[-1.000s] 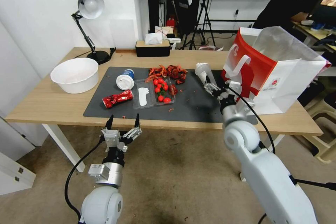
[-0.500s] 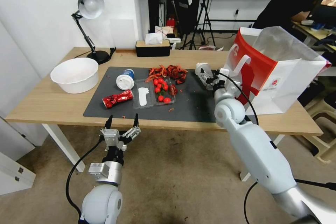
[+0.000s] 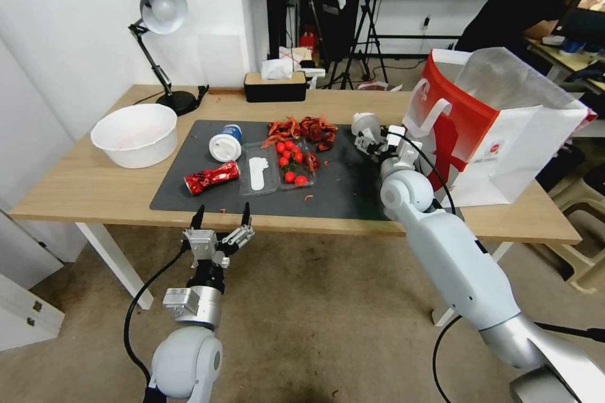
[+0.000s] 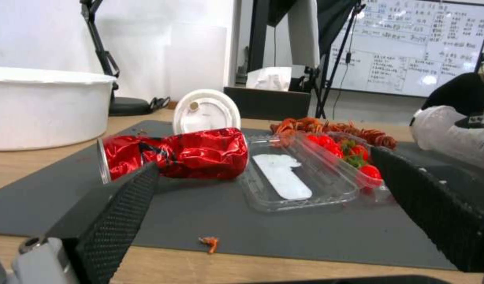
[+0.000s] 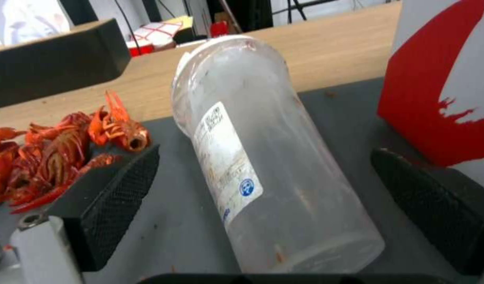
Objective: Pick up the trash from the table and place it into the takeout bag.
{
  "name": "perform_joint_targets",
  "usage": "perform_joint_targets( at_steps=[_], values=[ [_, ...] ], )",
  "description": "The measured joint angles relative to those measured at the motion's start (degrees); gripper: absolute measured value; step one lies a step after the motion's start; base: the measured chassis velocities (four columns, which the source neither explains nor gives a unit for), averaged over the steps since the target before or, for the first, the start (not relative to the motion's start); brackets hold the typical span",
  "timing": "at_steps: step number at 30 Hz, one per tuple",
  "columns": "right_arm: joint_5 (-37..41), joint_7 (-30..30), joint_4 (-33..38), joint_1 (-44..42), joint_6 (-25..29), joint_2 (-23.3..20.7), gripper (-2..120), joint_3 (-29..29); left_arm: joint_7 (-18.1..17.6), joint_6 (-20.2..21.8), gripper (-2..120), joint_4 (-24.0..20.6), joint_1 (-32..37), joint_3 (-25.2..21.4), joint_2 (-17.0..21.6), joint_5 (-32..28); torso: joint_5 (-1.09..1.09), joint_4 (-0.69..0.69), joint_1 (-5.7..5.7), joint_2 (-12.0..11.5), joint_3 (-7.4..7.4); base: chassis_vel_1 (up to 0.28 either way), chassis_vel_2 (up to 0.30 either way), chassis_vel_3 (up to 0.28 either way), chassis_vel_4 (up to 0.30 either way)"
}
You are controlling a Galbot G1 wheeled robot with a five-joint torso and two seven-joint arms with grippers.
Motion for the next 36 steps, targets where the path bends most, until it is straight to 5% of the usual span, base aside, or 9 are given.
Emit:
perform_joint_targets(
  at_steps=[6, 22, 36],
  values=[
    [0.06, 0.97, -0.77, 0.49, -0.91, 0.59, 96, -0.44, 0.00, -0.07, 100, 0.00, 0.05, -0.04, 0.01, -0.03, 0.00, 0.01, 0.00, 0.00, 0.00, 0.000, 0.000, 0.000, 0.000],
    [-0.71, 2.39, -1.12, 0.01, -1.53, 0.94, 41, -0.53, 0.00, -0.64, 100, 0.01, 0.32, -0.02, -0.04, -0.07, -0.01, 0.00, 0.00, 0.01, 0.00, 0.000, 0.000, 0.000, 0.000],
    [0.66, 1.59, 1.60, -1.14, -0.45, 0.69, 21, -0.36, -0.02, -0.97, 100, 0.06, 0.60, 0.00, -0.05, 0.02, 0.03, 0.02, 0.00, 0.01, 0.01, 0.000, 0.000, 0.000, 0.000]
  ],
)
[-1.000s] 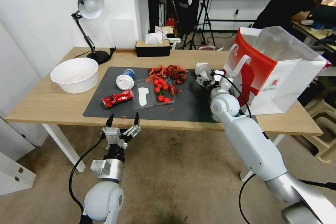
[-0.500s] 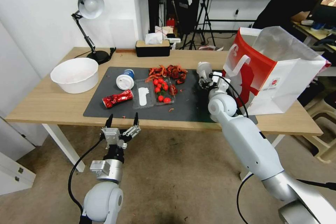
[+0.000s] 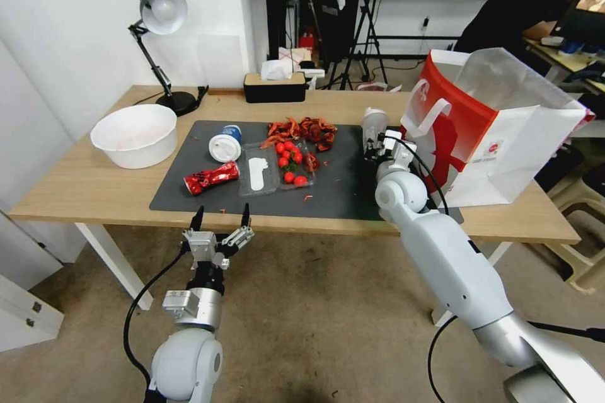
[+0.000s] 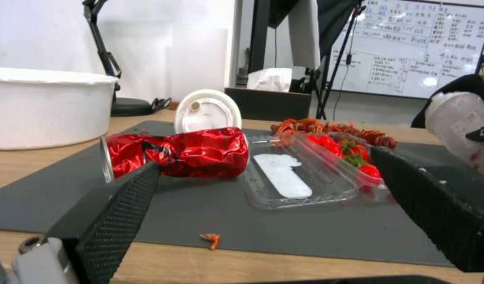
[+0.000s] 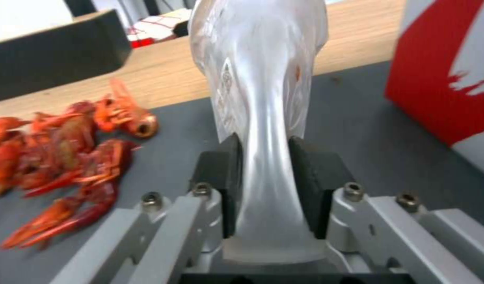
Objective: Pick up the trash from the table and place it into the takeout bag.
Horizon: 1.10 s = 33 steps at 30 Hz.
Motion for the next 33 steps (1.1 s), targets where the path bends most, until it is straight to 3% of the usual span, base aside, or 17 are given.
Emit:
perform_joint_targets(
  at_steps=[6, 19, 23, 26, 33],
  values=[
    [0.37, -2.74, 3.04, -1.19, 3.54, -1.09, 7, 0.13, -0.02, -0.20, 100, 0.03, 0.02, 0.00, -0.06, 0.03, -0.01, -0.02, 0.00, -0.01, 0.00, 0.000, 0.000, 0.000, 0.000],
    [0.60, -6.33, 9.30, -3.37, 6.77, -3.03, 7, 0.82, -0.03, -0.51, 100, 0.15, 0.05, 0.23, -0.32, 0.31, -0.02, -0.02, 0.00, -0.01, 0.00, 0.000, 0.000, 0.000, 0.000],
    [0.74, -11.81, 12.38, -3.88, 10.95, -3.74, 7, 1.44, -0.03, -0.51, 100, 0.00, 0.14, 0.24, -0.32, 0.42, -0.02, -0.02, 0.00, -0.01, 0.00, 0.000, 0.000, 0.000, 0.000],
    [1.82, -17.66, 16.41, -3.89, 14.22, -4.71, 7, 3.99, -0.02, -0.46, 100, -0.17, 0.29, 0.26, -0.33, 0.58, -0.02, -0.01, 0.00, -0.01, -0.01, 0.000, 0.000, 0.000, 0.000],
    [0.73, -16.65, 21.99, -2.32, 11.69, -6.99, 7, 9.98, -0.01, -0.38, 100, -0.34, 0.39, 0.42, -0.56, 0.82, -0.03, -0.02, 0.00, -0.01, -0.01, 0.000, 0.000, 0.000, 0.000]
  ],
)
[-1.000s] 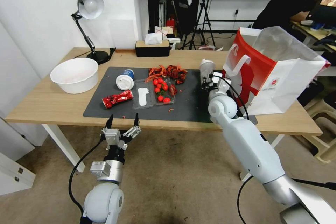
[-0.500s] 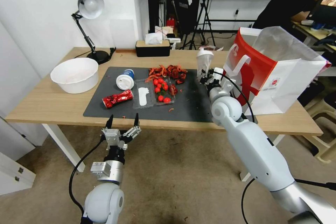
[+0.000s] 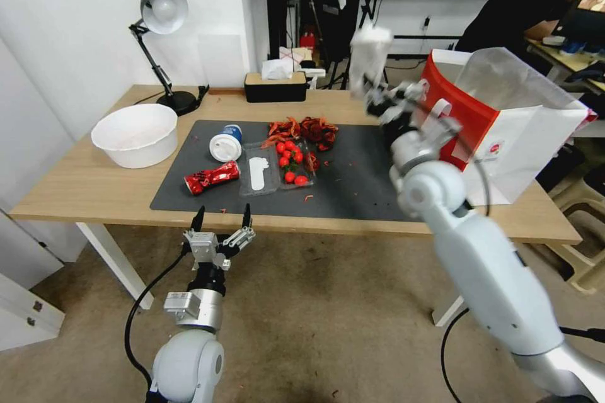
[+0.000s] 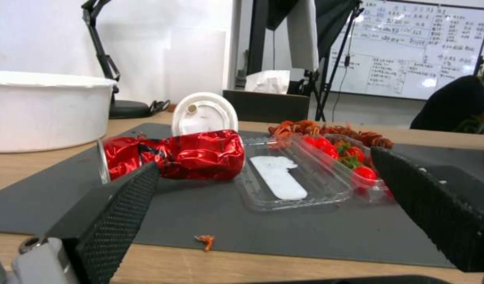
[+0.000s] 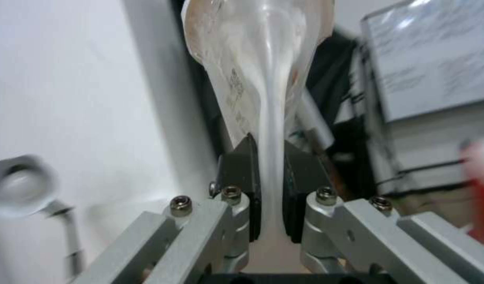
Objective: Pick up the trash from the table and place it into the takeout bag.
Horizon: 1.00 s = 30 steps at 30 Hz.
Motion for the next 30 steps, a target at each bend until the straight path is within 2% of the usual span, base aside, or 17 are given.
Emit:
perform_joint_targets(
  at_steps=[9, 15, 16, 18, 20, 23, 24, 26, 28, 30],
  values=[
    [-3.85, 7.88, 2.21, 2.75, -6.20, -3.95, 4, 4.97, 0.02, 0.03, 100, -0.02, -0.01, 0.34, -0.25, 0.32, 0.00, 0.00, 0.00, 0.00, 0.00, 0.000, 0.000, 0.000, 0.000],
    [-7.19, 16.04, 2.15, 3.24, -16.27, -7.61, 4, 8.97, 0.09, 0.05, 100, -0.12, -0.05, 0.85, -0.65, 0.68, 0.00, -0.02, 0.00, 0.00, 0.00, 0.000, 0.000, 0.000, 0.000],
    [-7.19, 16.04, 2.15, 3.24, -16.27, -7.61, 4, 8.97, 0.09, 0.05, 100, -0.12, -0.05, 0.85, -0.65, 0.68, 0.00, -0.02, 0.00, 0.00, 0.00, 0.000, 0.000, 0.000, 0.000],
    [-9.32, 17.32, 0.80, 2.34, -20.40, -7.43, 4, 10.75, 0.10, 0.06, 100, -0.45, 0.36, 0.82, -0.59, 0.74, 0.01, 0.00, 0.00, 0.00, 0.01, 0.000, 0.000, 0.000, 0.000],
    [-9.83, 17.36, 0.45, 2.05, -21.26, -7.38, 7, 10.95, 0.11, 0.06, 100, -0.59, 0.57, 0.75, -0.53, 0.74, 0.01, -0.01, 0.01, 0.00, 0.01, 0.000, 0.000, 0.000, 0.000],
    [-9.83, 17.51, 0.31, 1.83, -22.10, -7.22, 18, 11.04, 0.11, 0.05, 100, -0.70, 0.84, 0.62, -0.50, 0.74, 0.00, 0.00, 0.00, 0.00, 0.01, 0.000, 0.000, 0.000, 0.000],
    [-9.83, 17.51, 0.31, 1.83, -22.10, -7.22, 18, 11.04, 0.11, 0.05, 100, -0.70, 0.84, 0.62, -0.50, 0.74, 0.00, 0.00, 0.00, 0.00, 0.01, 0.000, 0.000, 0.000, 0.000],
    [-9.93, 17.55, 0.46, 1.44, -22.67, -7.09, 30, 11.30, 0.12, -0.09, 100, -0.86, 1.19, 0.50, -0.51, 0.74, 0.00, 0.00, 0.00, 0.00, 0.01, 0.000, 0.000, 0.000, 0.000],
    [-9.88, 17.55, 0.66, 1.32, -22.87, -7.13, 33, 11.40, 0.11, -0.13, 100, -0.89, 1.22, 0.48, -0.51, 0.74, 0.00, 0.00, 0.00, 0.00, 0.01, 0.000, 0.000, 0.000, 0.000],
    [-9.64, 17.53, 1.29, 0.74, -23.21, -7.47, 44, 11.84, 0.11, -0.21, 100, -0.96, 1.29, 0.48, -0.59, 0.74, 0.00, 0.00, 0.00, 0.00, 0.01, 0.000, 0.000, 0.000, 0.000]
  ],
)
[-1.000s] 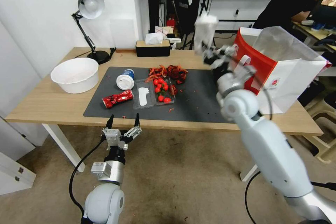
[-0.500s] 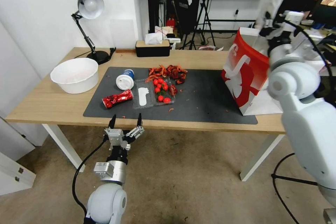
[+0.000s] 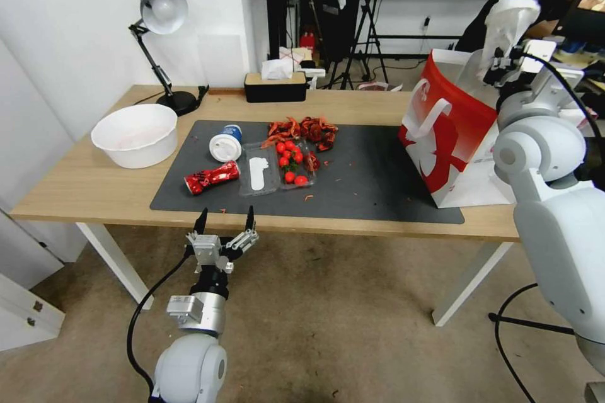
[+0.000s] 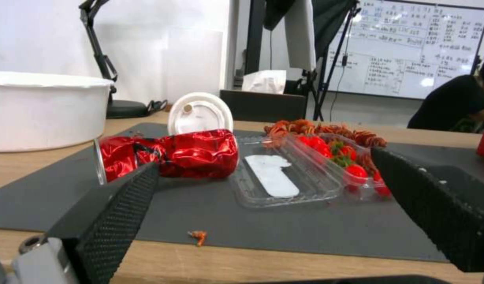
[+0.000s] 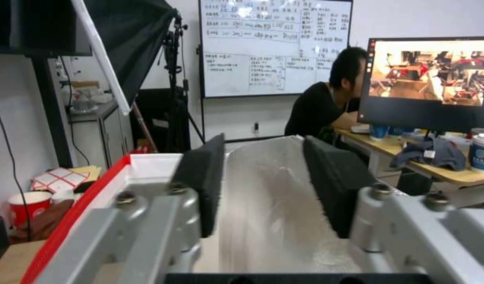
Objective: Pick up the trash from the table and place it into the takeout bag.
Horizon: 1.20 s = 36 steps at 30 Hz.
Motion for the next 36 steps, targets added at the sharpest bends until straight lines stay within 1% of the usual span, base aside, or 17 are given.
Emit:
perform_joint_targets(
  at_steps=[4, 5, 6, 9, 11, 13, 14, 16, 18, 20, 22, 24, 26, 30, 31, 33, 36],
  values=[
    [1.19, -0.61, 0.77, -0.49, 1.06, -0.33, 56, 0.82, 0.00, -0.13, 100, -0.07, 0.14, 0.13, -0.16, 0.12, 0.00, -0.01, 0.00, 0.00, 0.00, 0.000, 0.000, 0.000, 0.000],
    [3.04, -1.60, 1.28, -0.65, 3.89, -0.54, 63, 1.06, 0.00, -0.18, 100, -0.09, 0.22, 0.19, -0.20, 0.20, 0.01, -0.01, 0.00, 0.00, 0.00, 0.000, 0.000, 0.000, 0.000],
    [3.04, -1.60, 1.28, -0.65, 3.89, -0.54, 63, 1.06, 0.00, -0.18, 100, -0.09, 0.22, 0.19, -0.20, 0.20, 0.01, -0.01, 0.00, 0.00, 0.00, 0.000, 0.000, 0.000, 0.000],
    [10.91, -6.63, 3.53, -1.55, 12.51, -0.98, 76, 1.71, 0.00, -0.21, 100, -0.22, 0.31, 0.28, -0.24, 0.32, 0.00, 0.00, 0.00, 0.00, 0.00, 0.000, 0.000, 0.000, 0.000],
    [12.63, -8.38, 4.05, -1.97, 14.50, -1.04, 78, 1.91, 0.00, -0.21, 100, -0.26, 0.33, 0.29, -0.24, 0.33, -0.01, 0.01, 0.00, 0.00, 0.00, 0.000, 0.000, 0.000, 0.000],
    [15.88, -17.10, 5.83, -4.66, 21.20, -1.10, 90, 2.47, 0.00, -0.22, 100, -0.39, 0.41, 0.30, -0.19, 0.35, 0.00, 0.00, 0.00, 0.01, 0.00, 0.000, 0.000, 0.000, 0.000],
    [15.88, -17.10, 5.83, -4.66, 21.20, -1.10, 90, 2.47, 0.00, -0.22, 100, -0.39, 0.41, 0.30, -0.19, 0.35, 0.00, 0.00, 0.00, 0.01, 0.00, 0.000, 0.000, 0.000, 0.000],
    [15.95, -23.40, 7.39, -8.43, 25.36, -1.05, 99, 2.60, -0.01, -0.27, 100, -0.40, 0.54, 0.25, -0.07, 0.35, -0.01, 0.00, 0.00, 0.00, 0.00, 0.000, 0.000, 0.000, 0.000],
    [15.36, -25.36, 8.16, -10.30, 26.57, -0.93, 100, 2.59, -0.01, -0.31, 100, -0.40, 0.58, 0.25, -0.02, 0.34, 0.00, 0.00, 0.00, 0.00, 0.00, 0.000, 0.000, 0.000, 0.000],
    [11.85, -28.89, 9.79, -14.81, 28.94, -0.59, 100, 2.34, -0.01, -0.41, 100, -0.40, 0.58, 0.22, 0.08, 0.32, 0.00, -0.01, 0.00, 0.00, -0.01, 0.000, 0.000, 0.000, 0.000],
    [9.41, -29.94, 10.51, -16.83, 29.77, -0.39, 100, 1.81, -0.01, -0.43, 100, -0.36, 0.52, 0.23, 0.11, 0.32, 0.00, -0.02, 0.00, 0.01, -0.01, 0.000, 0.000, 0.000, 0.000],
    [2.86, -31.34, 12.06, -21.33, 32.00, 0.50, 100, 0.37, -0.01, -0.48, 100, -0.17, 0.31, 0.23, 0.20, 0.32, -0.01, 0.00, 0.00, 0.00, 0.00, 0.000, 0.000, 0.000, 0.000],
    [0.25, -31.48, 12.52, -23.05, 33.05, 1.00, 100, -0.18, -0.01, -0.48, 100, -0.12, 0.26, 0.22, 0.21, 0.31, -0.01, 0.00, 0.00, 0.00, 0.00, 0.000, 0.000, 0.000, 0.000],
    [-12.21, -31.53, 13.38, -34.20, 38.89, 3.90, 100, -1.83, -0.01, -0.61, 100, 0.13, 0.18, 0.21, 0.49, 0.18, 0.00, -0.02, 0.00, 0.00, 0.00, 0.000, 0.000, 0.000, 0.000],
    [-12.21, -31.53, 13.38, -34.20, 38.89, 3.90, 100, -1.83, -0.01, -0.61, 100, 0.13, 0.18, 0.21, 0.49, 0.18, 0.00, -0.02, 0.00, 0.00, 0.00, 0.000, 0.000, 0.000, 0.000],
    [-17.87, -30.81, 13.34, -39.97, 41.87, 5.64, 100, -2.23, -0.01, -0.64, 100, 0.27, 0.11, 0.16, 0.70, 0.09, 0.00, -0.01, -0.01, 0.01, -0.01, 0.000, 0.000, 0.000, 0.000],
    [-22.19, -29.44, 12.86, -44.20, 44.29, 7.00, 100, -2.30, -0.01, -0.65, 100, 0.37, 0.02, 0.14, 0.85, 0.05, 0.00, -0.01, 0.00, 0.00, 0.00, 0.000, 0.000, 0.000, 0.000]
  ],
)
